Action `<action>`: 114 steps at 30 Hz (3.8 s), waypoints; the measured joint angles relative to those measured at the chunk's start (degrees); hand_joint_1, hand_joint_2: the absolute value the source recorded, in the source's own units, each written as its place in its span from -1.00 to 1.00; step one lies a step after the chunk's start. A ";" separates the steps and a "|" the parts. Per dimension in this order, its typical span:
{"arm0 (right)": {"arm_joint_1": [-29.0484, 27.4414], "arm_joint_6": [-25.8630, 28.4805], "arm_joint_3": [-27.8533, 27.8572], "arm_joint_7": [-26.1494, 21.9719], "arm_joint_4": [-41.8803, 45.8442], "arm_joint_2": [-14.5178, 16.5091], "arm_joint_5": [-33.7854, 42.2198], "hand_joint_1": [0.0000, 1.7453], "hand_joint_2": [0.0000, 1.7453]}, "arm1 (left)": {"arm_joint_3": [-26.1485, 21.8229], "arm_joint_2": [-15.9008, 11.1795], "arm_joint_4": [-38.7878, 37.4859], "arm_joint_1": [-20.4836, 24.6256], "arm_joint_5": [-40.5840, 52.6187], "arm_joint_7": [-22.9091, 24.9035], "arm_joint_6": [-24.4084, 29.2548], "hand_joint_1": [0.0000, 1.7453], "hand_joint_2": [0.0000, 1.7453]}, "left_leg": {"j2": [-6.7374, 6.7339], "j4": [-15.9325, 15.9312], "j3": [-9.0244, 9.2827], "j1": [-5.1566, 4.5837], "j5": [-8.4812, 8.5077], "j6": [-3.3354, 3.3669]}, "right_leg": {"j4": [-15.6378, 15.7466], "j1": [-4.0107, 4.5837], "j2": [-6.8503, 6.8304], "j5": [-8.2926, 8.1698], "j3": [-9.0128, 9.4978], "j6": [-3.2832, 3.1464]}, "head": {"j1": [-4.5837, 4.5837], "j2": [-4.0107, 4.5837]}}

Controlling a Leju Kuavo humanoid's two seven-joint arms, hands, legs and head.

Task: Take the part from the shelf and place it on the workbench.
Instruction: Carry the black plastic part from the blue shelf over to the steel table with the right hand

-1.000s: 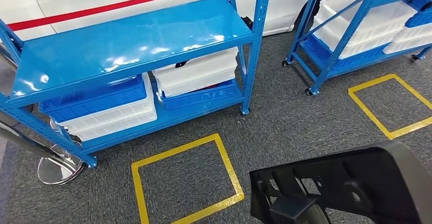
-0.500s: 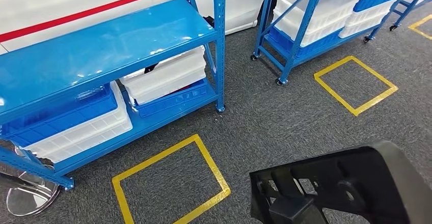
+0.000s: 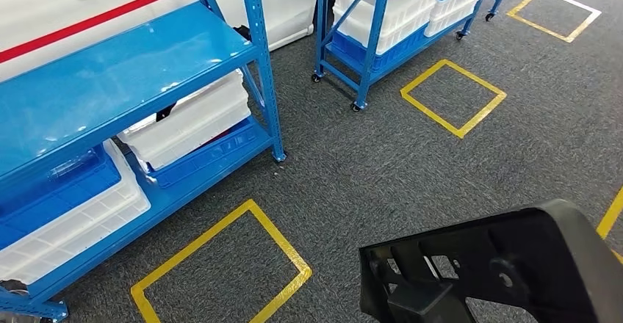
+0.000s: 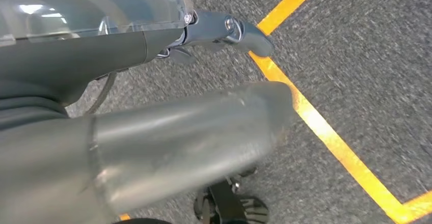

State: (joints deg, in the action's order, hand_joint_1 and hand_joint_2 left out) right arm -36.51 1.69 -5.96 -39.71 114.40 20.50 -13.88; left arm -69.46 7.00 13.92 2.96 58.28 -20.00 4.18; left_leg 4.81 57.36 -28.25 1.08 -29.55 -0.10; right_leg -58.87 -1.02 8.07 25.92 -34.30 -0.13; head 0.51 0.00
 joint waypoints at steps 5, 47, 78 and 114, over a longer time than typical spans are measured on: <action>0.14 0.09 0.05 0.00 -0.02 0.00 -0.14 1.00 1.00 | -0.36 0.04 0.00 -0.07 -0.01 -0.05 -0.02 -1.00 -1.00 | -4.73 -0.93 -0.09 -0.25 0.93 1.54 | -11.22 0.30 -7.01 6.83 -5.35 0.78 | -0.70 0.01; 2.29 2.33 0.57 -0.11 -0.12 0.09 -3.37 1.00 1.00 | -0.51 -0.03 0.00 0.58 3.16 -1.27 -1.53 -1.00 -1.00 | -11.44 1.33 -0.82 -1.05 -0.60 0.20 | 1.19 1.82 -11.05 2.18 2.76 -1.83 | -1.09 0.00; 2.50 2.88 0.16 -0.13 -0.77 -0.04 -2.62 1.00 1.00 | -1.10 0.09 0.00 0.50 3.26 -2.87 -1.80 -1.00 -1.00 | -11.91 1.24 -0.47 -0.72 -0.78 -0.06 | 0.54 2.29 -10.78 2.07 1.73 -1.64 | -1.60 0.00; 1.44 2.73 1.21 -0.11 1.12 0.03 -2.93 1.00 1.00 | -2.07 -0.10 0.00 0.13 4.14 -3.77 -1.89 -1.00 -1.00 | -5.82 14.88 -7.01 -0.17 -7.20 -1.41 | 1.70 1.21 -6.86 1.37 2.53 -2.08 | -1.65 0.01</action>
State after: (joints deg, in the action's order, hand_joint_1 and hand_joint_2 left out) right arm -35.07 4.42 -4.75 -39.83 115.52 20.53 -16.82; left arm -71.53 6.90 13.92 3.09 62.42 -23.76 2.30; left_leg -1.01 72.24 -35.26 0.92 -36.74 -1.50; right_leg -57.17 0.19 1.22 27.29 -31.77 -2.22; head -1.14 0.01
